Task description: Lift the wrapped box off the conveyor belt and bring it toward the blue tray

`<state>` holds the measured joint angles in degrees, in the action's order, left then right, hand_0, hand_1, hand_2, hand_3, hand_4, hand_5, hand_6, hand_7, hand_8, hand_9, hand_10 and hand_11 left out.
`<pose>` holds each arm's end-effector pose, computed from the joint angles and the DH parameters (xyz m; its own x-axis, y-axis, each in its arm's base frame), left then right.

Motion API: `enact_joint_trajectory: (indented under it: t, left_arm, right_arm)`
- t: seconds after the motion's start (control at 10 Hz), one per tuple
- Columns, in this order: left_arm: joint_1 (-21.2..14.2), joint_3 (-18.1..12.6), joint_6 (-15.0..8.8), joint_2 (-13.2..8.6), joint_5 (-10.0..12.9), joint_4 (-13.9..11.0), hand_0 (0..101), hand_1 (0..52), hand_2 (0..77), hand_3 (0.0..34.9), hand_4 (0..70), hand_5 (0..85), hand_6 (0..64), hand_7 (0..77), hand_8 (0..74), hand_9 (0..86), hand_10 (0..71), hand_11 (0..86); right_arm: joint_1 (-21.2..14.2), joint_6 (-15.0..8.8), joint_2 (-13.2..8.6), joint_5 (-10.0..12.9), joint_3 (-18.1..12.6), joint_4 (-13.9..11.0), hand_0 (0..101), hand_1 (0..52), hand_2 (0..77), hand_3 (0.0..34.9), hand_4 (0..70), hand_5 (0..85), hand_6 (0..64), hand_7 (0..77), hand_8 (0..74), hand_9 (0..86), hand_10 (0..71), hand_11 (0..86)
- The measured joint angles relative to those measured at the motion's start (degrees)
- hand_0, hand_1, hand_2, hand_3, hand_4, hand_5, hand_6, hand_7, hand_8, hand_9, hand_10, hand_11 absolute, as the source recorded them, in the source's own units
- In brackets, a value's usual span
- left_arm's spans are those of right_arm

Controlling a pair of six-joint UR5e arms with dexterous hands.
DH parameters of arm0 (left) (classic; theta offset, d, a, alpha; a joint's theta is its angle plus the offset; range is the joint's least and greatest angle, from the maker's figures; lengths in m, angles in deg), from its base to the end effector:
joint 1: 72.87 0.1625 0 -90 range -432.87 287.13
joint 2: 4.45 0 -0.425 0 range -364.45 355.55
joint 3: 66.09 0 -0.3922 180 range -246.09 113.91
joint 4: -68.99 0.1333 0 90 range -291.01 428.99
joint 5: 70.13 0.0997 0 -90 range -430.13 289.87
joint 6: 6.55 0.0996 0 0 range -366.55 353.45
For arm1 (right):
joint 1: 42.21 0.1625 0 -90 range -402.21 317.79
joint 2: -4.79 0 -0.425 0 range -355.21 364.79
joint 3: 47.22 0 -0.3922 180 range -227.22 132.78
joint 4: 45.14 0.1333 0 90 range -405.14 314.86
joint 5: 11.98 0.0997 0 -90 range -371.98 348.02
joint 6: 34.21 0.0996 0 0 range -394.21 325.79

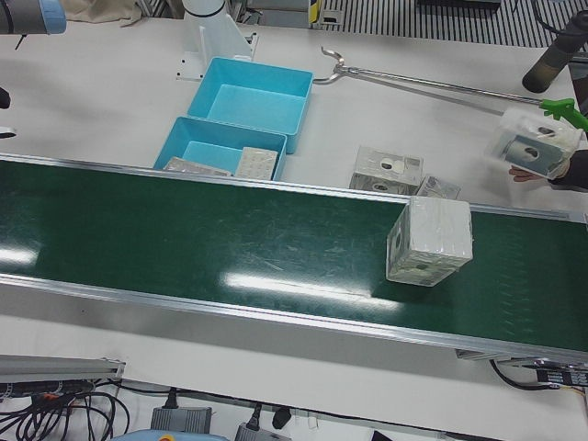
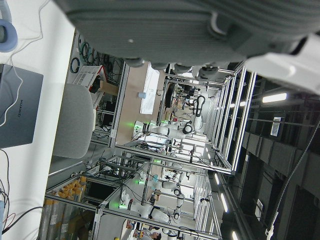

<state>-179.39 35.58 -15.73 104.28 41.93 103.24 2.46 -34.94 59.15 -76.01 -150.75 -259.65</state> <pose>-0.2512 -0.5098 0.4722 -0.9793 -0.0842 0.1841 -0.1776 -0.0788 -0.9809 -0.3137 -0.5588 0.2849 -0.9355 0.3392 -0.0985 0.1681 0.1823 -0.9688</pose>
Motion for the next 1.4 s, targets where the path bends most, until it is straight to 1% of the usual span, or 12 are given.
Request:
enact_joint_trajectory:
  t: [0.4,0.5,0.6,1.0,1.1,1.3,1.4]
  left_arm:
    - [0.0,0.0,0.0,0.0,0.0,0.0,0,0.0,1.1,0.0,0.0,1.1,0.5,0.5,0.5,0.0,0.5,0.5]
    - [0.0,0.0,0.0,0.0,0.0,0.0,0,0.0,1.1,0.0,0.0,1.1,0.5,0.5,0.5,0.0,0.5,0.5]
    - [0.0,0.0,0.0,0.0,0.0,0.0,0,0.0,1.1,0.0,0.0,1.1,0.5,0.5,0.5,0.5,0.5,0.5]
    - [0.0,0.0,0.0,0.0,0.0,0.0,0,0.0,1.1,0.0,0.0,1.1,0.5,0.5,0.5,0.5,0.5,0.5]
    - [0.0,0.0,0.0,0.0,0.0,0.0,0,0.0,1.1,0.0,0.0,1.1,0.5,0.5,0.5,0.5,0.5,0.5]
    - [0.0,0.0,0.0,0.0,0.0,0.0,0,0.0,1.1,0.0,0.0,1.1,0.5,0.5,0.5,0.0,0.5,0.5]
    - [0.0,0.0,0.0,0.0,0.0,0.0,0,0.0,1.1,0.0,0.0,1.1,0.5,0.5,0.5,0.5,0.5,0.5]
  right_arm:
    - [0.2,-0.2,-0.1,0.0,0.7,0.4,53,20.2,10.9,0.0,10.9,12.0,4.4,5.5,0.0,1.6,0.0,0.5]
    - [0.2,-0.2,-0.1,0.0,0.7,0.4,53,20.2,9.8,0.0,10.9,12.0,4.4,5.5,0.0,1.6,0.0,0.5]
    - [0.2,-0.3,-0.1,0.0,0.8,0.4,53,20.2,9.8,0.0,9.8,12.0,4.4,5.5,0.0,1.6,0.0,0.5]
    - [0.2,-0.3,0.0,0.0,0.8,0.4,53,20.2,10.4,0.0,9.8,12.0,4.4,5.5,0.0,1.6,0.0,0.5]
    - [0.2,-0.3,0.0,0.0,0.8,0.4,53,20.2,10.4,0.0,9.8,12.0,3.3,5.5,0.0,1.6,0.0,0.5]
    - [0.2,-0.3,0.0,0.0,0.8,0.4,52,20.2,10.4,0.0,9.8,12.0,3.8,5.5,0.0,1.6,0.0,0.5]
    - [0.2,-0.5,0.0,0.0,0.9,0.6,51,18.5,10.9,0.0,9.8,11.5,4.4,5.5,0.0,2.7,0.0,0.5]
